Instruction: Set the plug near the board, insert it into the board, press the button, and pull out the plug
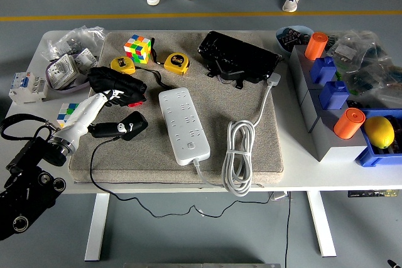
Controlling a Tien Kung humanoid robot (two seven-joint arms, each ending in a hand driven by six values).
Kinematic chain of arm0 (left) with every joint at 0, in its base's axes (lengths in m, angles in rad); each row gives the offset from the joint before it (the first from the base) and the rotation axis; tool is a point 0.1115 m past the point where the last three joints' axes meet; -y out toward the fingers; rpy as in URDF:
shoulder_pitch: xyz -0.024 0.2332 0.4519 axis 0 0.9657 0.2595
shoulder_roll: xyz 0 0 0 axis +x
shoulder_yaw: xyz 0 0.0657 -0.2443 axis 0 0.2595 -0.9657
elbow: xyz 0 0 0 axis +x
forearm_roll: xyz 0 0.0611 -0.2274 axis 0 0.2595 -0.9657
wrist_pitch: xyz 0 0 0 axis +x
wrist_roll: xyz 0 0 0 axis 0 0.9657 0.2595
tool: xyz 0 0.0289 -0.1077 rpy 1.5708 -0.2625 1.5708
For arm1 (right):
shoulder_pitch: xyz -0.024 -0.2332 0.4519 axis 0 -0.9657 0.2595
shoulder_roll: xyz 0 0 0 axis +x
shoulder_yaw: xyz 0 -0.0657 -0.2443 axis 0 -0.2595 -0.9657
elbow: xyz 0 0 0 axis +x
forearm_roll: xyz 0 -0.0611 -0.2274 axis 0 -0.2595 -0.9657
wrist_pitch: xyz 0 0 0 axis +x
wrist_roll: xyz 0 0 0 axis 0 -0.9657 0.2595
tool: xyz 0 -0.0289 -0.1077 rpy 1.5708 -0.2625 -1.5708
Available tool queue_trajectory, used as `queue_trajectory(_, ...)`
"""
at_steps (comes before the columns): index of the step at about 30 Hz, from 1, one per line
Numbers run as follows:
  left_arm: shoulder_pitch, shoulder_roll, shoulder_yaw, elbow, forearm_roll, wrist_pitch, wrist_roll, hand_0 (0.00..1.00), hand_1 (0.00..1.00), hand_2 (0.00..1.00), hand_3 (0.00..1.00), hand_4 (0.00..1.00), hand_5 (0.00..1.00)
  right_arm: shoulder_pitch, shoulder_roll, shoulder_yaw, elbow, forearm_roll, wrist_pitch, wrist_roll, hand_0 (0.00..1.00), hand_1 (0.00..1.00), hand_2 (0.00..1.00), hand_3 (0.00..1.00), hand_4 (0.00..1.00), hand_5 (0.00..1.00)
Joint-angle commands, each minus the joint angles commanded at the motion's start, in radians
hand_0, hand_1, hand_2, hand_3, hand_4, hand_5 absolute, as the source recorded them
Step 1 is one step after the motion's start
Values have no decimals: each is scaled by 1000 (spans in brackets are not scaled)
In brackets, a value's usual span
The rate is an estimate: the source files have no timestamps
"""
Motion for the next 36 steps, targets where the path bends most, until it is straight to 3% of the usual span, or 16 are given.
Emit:
queue_trajectory(12, -21, -23, 36, 58, 58, 30, 5, 658, 670, 663, 709, 998, 423, 1, 1, 3, 2, -2, -1, 0, 607, 626, 626, 549, 998, 411)
queue_trajectory(15, -28, -25, 48, 67, 55, 33, 5, 658, 670, 663, 709, 998, 423, 0, 1, 4, 2, -2, -1, 1, 607, 626, 626, 549, 998, 411)
queue_trajectory(16, -31, -27, 57, 71, 56, 35, 5, 602, 638, 643, 697, 998, 404, -1, 1, 3, 2, -2, -1, 1, 607, 627, 626, 549, 998, 411)
queue_trajectory(27, -47, -43, 88, 97, 49, 51, 1, 564, 607, 600, 686, 998, 394, 0, 1, 4, 4, -4, -2, 1, 607, 625, 626, 549, 998, 411)
queue_trajectory(28, -49, -44, 90, 100, 49, 52, 1, 528, 581, 565, 628, 998, 367, 0, 2, 4, 4, -4, -2, 1, 608, 627, 626, 549, 998, 411)
queue_trajectory(33, -55, -48, 96, 114, 44, 47, 10, 528, 581, 565, 628, 998, 367, 0, 1, 6, 4, -4, -3, 1, 608, 627, 626, 549, 998, 411)
queue_trajectory(34, -56, -49, 97, 116, 41, 49, 9, 494, 544, 527, 569, 998, 300, 0, 1, 5, 4, -4, -3, 1, 607, 626, 628, 549, 998, 412)
queue_trajectory(36, -60, -52, 103, 126, 34, 59, 3, 494, 544, 527, 569, 998, 300, 0, 2, 4, 4, -4, -3, 0, 607, 626, 628, 549, 998, 412)
